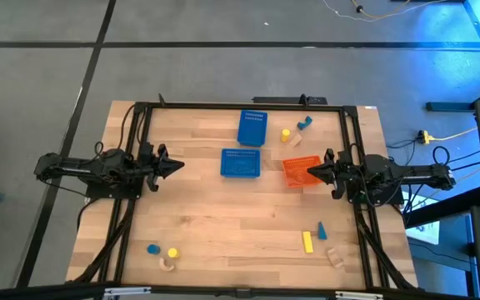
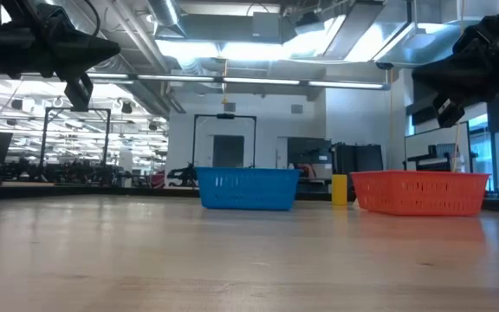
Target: Sort & place blocks by color
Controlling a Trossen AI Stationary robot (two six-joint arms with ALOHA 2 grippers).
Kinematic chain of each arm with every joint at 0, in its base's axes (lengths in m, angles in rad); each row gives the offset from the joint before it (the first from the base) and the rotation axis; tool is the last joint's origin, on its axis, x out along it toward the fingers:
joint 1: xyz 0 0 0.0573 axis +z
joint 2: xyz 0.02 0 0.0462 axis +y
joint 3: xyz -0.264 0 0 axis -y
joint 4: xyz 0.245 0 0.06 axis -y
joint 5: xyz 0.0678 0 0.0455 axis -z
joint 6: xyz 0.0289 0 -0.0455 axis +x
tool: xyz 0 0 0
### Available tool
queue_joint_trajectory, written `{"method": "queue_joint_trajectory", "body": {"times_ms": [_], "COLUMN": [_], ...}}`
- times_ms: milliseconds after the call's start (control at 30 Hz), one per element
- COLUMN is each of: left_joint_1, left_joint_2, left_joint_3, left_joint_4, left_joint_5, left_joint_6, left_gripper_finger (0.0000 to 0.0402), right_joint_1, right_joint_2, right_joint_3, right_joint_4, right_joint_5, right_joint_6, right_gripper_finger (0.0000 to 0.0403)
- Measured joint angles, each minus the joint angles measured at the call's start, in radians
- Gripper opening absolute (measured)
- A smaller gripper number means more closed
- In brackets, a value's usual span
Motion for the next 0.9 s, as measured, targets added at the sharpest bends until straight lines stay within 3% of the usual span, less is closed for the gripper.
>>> {"method": "queue_joint_trajectory", "body": {"times_ms": [533,900], "left_joint_1": [0.000,0.000], "left_joint_2": [0.000,0.000], "left_joint_3": [0.000,0.000], "left_joint_4": [0.000,0.000], "left_joint_5": [0.000,0.000], "left_joint_6": [0.000,0.000], "left_gripper_finger": [0.0030,0.0017], "right_joint_1": [0.000,0.000], "right_joint_2": [0.000,0.000], "right_joint_3": [0.000,0.000], "right_joint_4": [0.000,0.000], "right_joint_5": [0.000,0.000], "right_joint_6": [0.000,0.000], "right_gripper_finger": [0.0020,0.0020]}}
